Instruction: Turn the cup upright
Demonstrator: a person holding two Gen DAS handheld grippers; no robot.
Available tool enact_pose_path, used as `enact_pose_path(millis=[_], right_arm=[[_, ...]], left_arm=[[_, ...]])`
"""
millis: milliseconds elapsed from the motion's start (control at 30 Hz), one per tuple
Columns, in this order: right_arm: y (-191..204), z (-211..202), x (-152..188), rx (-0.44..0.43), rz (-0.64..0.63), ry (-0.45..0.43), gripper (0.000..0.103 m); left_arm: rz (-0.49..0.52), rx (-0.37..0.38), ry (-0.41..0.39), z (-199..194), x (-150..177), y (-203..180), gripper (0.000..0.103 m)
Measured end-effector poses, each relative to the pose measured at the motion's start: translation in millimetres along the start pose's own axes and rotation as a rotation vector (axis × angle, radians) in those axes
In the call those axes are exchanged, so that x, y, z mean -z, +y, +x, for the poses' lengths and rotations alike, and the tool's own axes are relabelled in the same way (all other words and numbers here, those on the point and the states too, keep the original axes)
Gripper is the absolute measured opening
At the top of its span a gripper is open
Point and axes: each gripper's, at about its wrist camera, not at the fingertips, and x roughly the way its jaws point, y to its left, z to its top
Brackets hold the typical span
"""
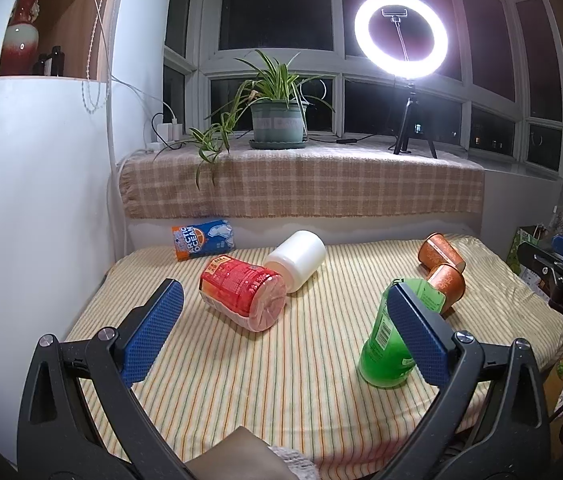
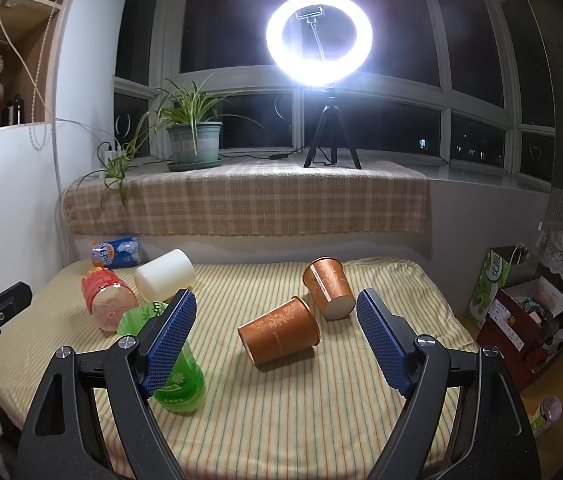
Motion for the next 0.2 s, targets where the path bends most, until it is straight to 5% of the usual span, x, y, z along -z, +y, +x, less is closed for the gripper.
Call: enact_pose_path(millis=[200], right_arm=[[-0.2,0.2,0.1,-0.001,0.000,0.001,0.082]], left_arm=[[0.000,0.001,0.006,0.7,-1.0,0.8,0.103]])
